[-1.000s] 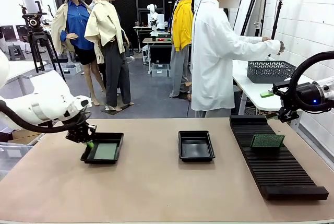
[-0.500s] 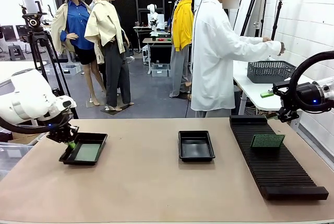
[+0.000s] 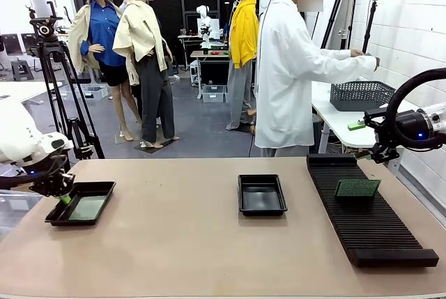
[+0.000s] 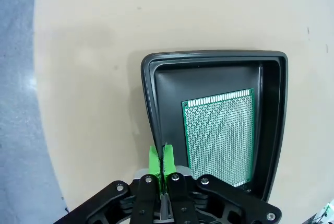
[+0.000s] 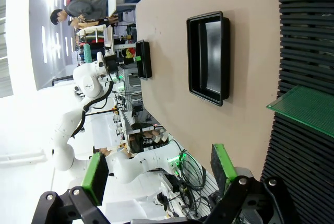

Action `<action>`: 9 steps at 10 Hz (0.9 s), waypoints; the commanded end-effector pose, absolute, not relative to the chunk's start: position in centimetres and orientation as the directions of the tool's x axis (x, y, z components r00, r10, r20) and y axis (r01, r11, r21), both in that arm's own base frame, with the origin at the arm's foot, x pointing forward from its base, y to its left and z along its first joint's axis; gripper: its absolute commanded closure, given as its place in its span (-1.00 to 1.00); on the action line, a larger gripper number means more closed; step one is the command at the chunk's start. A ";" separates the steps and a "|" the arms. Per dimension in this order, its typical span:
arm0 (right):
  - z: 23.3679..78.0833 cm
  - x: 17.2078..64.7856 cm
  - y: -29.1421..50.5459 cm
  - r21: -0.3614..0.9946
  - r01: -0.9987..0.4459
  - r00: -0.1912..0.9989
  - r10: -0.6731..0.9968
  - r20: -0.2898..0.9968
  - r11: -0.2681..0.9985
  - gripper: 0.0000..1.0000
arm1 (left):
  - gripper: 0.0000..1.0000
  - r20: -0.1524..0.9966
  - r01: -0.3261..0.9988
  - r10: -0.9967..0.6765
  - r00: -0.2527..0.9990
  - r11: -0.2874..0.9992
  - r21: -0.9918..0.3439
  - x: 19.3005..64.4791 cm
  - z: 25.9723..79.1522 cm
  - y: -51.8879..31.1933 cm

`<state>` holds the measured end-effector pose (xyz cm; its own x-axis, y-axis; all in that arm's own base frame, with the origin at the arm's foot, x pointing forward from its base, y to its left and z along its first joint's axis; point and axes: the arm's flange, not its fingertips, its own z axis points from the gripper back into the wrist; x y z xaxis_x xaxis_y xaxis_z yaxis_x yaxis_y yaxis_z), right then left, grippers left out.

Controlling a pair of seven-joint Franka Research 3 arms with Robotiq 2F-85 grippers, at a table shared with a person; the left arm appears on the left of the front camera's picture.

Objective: Inspect and transfer BCBs to ESD trays.
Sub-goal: Pick up the ESD tray and place it on the left side of the table.

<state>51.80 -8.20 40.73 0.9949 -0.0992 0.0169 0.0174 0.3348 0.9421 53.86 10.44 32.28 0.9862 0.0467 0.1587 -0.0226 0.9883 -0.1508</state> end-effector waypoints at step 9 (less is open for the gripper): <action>40.8 51.8 -8.1 0.941 0.014 0.995 -0.094 0.019 0.339 -1.00 | 1.00 0.166 -0.054 0.095 0.981 0.970 -0.235 53.5 33.0 17.1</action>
<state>51.80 -8.19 40.73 0.9949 -0.0991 0.0169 0.0174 0.3348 0.9421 53.55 16.40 33.35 0.9818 0.1145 0.1515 -0.0824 0.9756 -0.2035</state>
